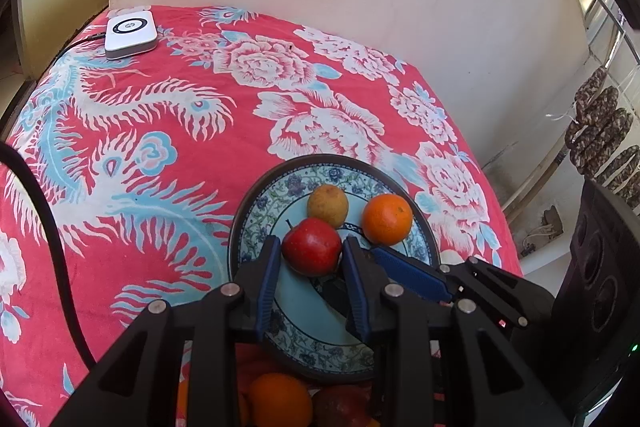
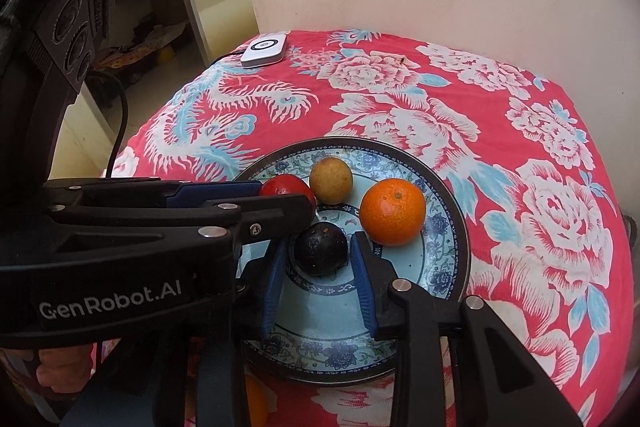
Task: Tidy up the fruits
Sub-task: 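Lower both fruits onto the plate and open both tools, then withdraw both tools from the plate back toward the remaining fruit cluster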
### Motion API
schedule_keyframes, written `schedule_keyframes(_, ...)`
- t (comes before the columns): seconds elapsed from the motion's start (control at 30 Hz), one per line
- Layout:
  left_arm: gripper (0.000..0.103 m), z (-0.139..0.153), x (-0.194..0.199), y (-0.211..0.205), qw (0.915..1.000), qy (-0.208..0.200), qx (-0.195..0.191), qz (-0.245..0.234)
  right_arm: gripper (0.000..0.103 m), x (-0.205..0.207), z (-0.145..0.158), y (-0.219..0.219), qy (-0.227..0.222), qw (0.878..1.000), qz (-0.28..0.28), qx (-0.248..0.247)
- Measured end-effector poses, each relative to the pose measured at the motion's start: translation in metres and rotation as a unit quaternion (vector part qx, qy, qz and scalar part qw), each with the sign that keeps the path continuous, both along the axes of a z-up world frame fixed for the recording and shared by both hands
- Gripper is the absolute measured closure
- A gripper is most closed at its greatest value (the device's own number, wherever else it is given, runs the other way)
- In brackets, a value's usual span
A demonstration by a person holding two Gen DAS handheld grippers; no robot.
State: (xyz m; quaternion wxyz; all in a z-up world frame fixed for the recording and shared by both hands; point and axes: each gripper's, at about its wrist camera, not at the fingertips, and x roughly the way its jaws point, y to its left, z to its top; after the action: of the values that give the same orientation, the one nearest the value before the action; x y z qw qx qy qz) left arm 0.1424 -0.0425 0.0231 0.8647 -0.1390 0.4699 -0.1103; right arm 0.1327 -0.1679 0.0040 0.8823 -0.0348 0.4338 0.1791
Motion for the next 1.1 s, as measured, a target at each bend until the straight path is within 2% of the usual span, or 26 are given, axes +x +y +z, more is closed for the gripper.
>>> schedule_keyframes(0.13,0.066,0.003,-0.001,0.001,1.0000,0.000,-0.001,0.004,0.066,-0.002,0.002,0.000,-0.003,1.000,0.001,0.000)
schedule_keyframes(1.1,0.065,0.027,-0.048,0.016,0.9993,-0.019,0.029,0.015,0.065,-0.033,0.021,-0.011,-0.020,0.999,-0.021,0.014)
